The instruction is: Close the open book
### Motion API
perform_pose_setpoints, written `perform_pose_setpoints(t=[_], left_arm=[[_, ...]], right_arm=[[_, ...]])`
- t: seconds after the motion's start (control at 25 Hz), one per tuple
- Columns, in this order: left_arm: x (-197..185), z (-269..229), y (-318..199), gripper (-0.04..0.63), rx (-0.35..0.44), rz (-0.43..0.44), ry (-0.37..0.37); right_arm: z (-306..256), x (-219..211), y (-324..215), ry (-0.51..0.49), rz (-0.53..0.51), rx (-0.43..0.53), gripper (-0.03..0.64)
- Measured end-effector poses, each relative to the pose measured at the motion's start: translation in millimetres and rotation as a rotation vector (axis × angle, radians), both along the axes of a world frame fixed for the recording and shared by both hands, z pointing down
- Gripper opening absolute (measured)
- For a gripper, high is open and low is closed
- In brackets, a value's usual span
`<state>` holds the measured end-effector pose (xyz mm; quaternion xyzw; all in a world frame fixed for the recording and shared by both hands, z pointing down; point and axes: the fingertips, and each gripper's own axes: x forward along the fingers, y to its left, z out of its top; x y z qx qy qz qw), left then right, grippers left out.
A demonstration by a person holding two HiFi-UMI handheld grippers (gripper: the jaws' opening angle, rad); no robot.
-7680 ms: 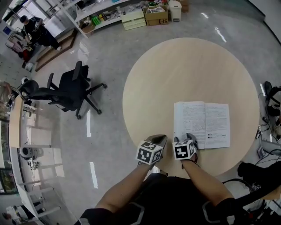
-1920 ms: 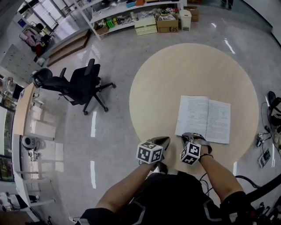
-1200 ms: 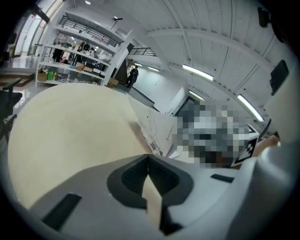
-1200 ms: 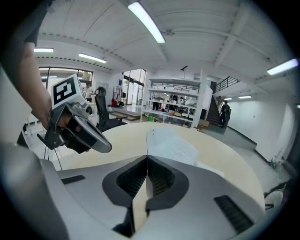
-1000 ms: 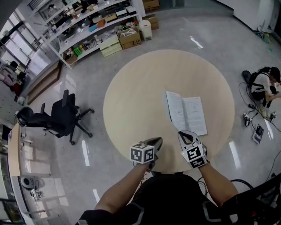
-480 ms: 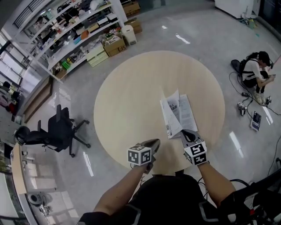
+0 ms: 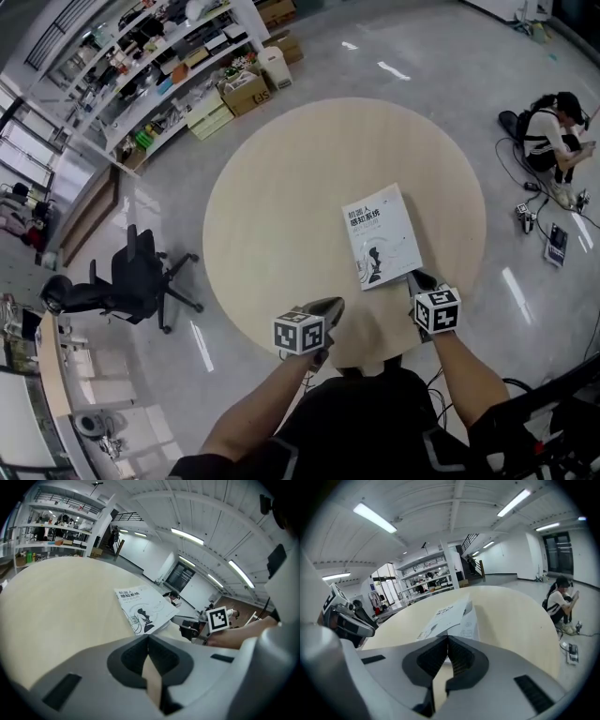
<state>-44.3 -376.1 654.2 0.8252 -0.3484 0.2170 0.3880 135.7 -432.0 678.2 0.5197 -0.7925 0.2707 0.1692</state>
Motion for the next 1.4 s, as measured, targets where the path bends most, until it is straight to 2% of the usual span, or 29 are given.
perform_pose_setpoints(t=[0.32,0.6,0.8,0.88,1.0,1.24,1.4], left_arm=[[-4,4,6,-0.015,-0.011,0.003,-0.004],[-10,-3,-3,-0.015,0.018,-0.044,0.046],[-24,-18,-8,-0.015,0.057,-0.100,0.095],[-31,-28,-15,-0.015,0.097,-0.111,0.108],[-48,-47,-35,-0.015,0.172,-0.120,0.089],[-71,-103,-57,-0.015,0.315,-0.220,0.150],[-86,-110,-30,-0.015,0.314,-0.281,0.153]], right_arm=[[42,35,5,-0.119,0.168,-0.178,0.003],[44,62,14,-0.069,0.227,-0.210,0.003],[-8,43,-1,-0.043,0.131,-0.093,0.002],[-37,28,-10,-0.053,0.082,-0.032,0.002],[-77,4,-20,-0.067,0.014,0.039,-0.001],[-118,-38,-26,-0.106,-0.128,0.101,-0.002],[-122,-54,-5,-0.127,-0.203,0.097,-0.002]])
